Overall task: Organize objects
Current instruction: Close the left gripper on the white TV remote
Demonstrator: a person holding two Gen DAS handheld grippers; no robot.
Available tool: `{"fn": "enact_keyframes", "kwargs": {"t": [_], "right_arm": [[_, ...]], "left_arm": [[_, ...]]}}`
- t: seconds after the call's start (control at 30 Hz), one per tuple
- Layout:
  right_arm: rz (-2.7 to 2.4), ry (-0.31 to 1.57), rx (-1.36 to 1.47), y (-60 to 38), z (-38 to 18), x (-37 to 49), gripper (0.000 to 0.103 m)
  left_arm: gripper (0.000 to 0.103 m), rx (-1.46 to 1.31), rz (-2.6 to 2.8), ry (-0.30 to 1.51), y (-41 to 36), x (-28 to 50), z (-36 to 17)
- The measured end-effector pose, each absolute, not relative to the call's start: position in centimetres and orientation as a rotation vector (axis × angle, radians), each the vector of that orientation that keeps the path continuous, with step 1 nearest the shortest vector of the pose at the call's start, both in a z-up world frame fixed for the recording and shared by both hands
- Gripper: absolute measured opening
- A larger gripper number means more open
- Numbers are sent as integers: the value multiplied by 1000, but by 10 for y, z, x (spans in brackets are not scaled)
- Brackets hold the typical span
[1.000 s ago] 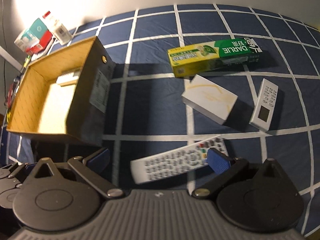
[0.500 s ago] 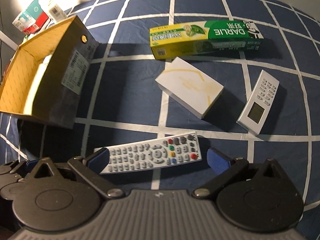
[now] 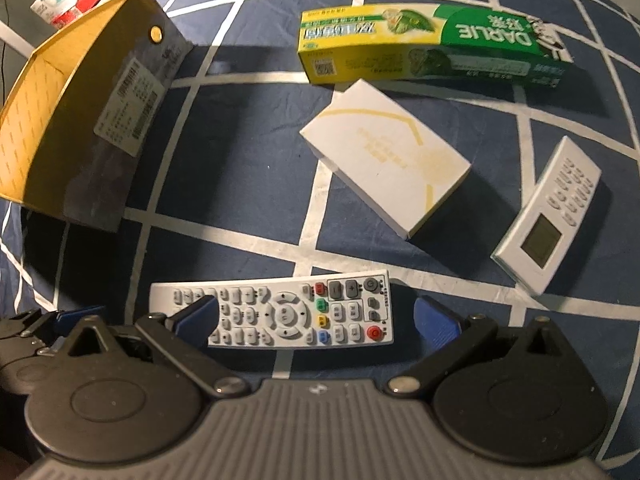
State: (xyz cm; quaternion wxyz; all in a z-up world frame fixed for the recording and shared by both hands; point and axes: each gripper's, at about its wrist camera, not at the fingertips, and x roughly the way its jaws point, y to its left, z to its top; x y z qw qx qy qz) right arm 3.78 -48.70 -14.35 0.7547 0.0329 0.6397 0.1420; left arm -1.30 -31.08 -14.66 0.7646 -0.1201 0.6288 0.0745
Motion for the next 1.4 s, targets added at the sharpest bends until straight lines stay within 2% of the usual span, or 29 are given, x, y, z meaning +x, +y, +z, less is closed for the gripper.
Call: {"fn": "enact_keyframes", "kwargs": {"t": [0.8, 0.9, 1.07, 1.4], "right_arm": [[351, 1465, 72, -503, -183, 57, 100], [344, 1461, 61, -502, -180, 55, 97], [358, 1458, 59, -497, -176, 52, 84], [338, 1444, 61, -489, -171, 45, 83]], "left_arm": [[103, -312, 139, 1403, -322, -1, -168], [103, -320, 132, 1403, -322, -1, -168], [102, -352, 101, 1395, -327, -2, -169], [99, -341, 83, 1396, -331, 0, -167]]}}
